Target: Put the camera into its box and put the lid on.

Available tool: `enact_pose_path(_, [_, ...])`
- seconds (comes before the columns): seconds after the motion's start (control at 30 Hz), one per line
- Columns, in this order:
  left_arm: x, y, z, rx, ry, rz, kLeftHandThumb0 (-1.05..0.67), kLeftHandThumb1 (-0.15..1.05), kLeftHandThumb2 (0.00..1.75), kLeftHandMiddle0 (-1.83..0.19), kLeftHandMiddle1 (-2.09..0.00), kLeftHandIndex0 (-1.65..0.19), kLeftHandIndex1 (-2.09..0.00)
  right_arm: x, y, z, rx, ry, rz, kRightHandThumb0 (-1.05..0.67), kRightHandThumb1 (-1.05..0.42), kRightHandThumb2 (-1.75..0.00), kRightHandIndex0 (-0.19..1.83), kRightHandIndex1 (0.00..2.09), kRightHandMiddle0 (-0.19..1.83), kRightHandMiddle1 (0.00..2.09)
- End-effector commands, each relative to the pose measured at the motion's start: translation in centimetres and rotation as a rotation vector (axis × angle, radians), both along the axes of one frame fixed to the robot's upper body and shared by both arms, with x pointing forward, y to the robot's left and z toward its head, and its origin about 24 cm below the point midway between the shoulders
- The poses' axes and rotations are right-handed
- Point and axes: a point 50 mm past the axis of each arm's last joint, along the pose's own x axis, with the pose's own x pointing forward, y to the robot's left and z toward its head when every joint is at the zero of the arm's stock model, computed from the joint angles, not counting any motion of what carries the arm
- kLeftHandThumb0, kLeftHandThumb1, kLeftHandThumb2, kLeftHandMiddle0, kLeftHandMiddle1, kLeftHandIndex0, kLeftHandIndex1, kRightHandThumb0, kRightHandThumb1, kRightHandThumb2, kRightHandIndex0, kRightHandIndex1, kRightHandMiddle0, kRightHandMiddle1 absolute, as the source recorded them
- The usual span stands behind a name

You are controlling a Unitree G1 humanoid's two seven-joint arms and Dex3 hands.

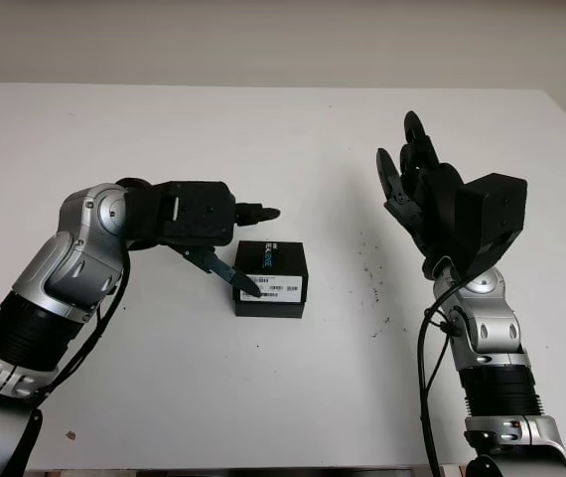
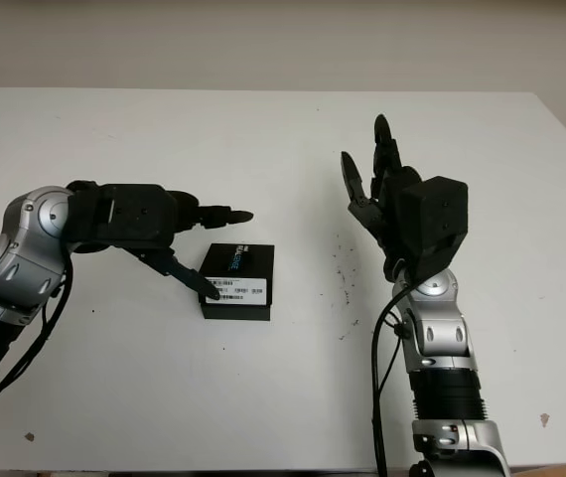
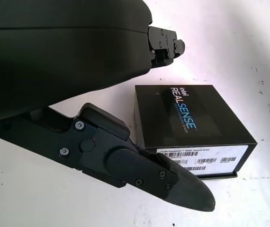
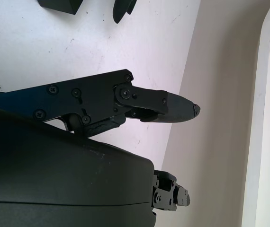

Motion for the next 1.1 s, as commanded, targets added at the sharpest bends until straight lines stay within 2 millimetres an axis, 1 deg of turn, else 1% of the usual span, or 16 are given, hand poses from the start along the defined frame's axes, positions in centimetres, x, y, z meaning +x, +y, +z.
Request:
enact_pose_path(0.0, [0.2, -0.5, 0.3, -0.022, -0.012, -0.005, -0.89, 0.92, 0.05, 0.06, -0.06, 0.06, -0.06, 0.0, 0.0, 0.3, 0.001, -0.018, -0.001, -0.53, -1.05, -0.47, -0.18, 0.05, -0.13, 0.06])
enact_pose_path(0.3, [0.3, -1.1, -0.6, -0.08, -0.03, -0.006, -0.88, 0.9, 0.05, 0.02, -0.08, 0.03, -0.07, -0.1, 0.0, 0.3, 0.006, -0.021, 0.002, -0.53, -1.05, -0.47, -0.19, 0.05, -0.13, 0.05])
enact_pose_path(0.6, [0.3, -1.5, -1.0, -0.065, -0.022, -0.021, -0.87, 0.9, 0.05, -0.01, -0.09, 0.01, -0.08, 0.0, 0.1, 0.4, 0.008, -0.021, -0.002, -0.52, -1.05, -0.47, -0.19, 0.05, -0.13, 0.05])
enact_pose_path(0.8, [0.3, -1.5, -1.0, -0.016, -0.017, -0.036, -0.86, 0.9, 0.05, 0.0, -0.09, 0.02, -0.08, 0.1, 0.1, 0.4, 0.0, -0.022, -0.003, -0.52, -1.05, -0.47, -0.18, 0.06, -0.12, 0.06])
enact_pose_path(0.97, [0.3, -1.4, -1.1, 0.055, -0.031, -0.064, -0.93, 0.92, 0.06, 0.0, -0.08, 0.04, -0.07, 0.1, 0.1, 0.5, 0.006, -0.019, 0.003, -0.53, -1.05, -0.47, -0.18, 0.06, -0.12, 0.06])
enact_pose_path(1.07, [0.2, -1.4, -1.1, 0.085, -0.022, -0.075, -0.93, 0.92, 0.06, 0.03, -0.07, 0.07, -0.06, 0.1, 0.1, 0.5, 0.014, -0.019, 0.006, -0.52, -1.05, -0.48, -0.18, 0.05, -0.13, 0.05])
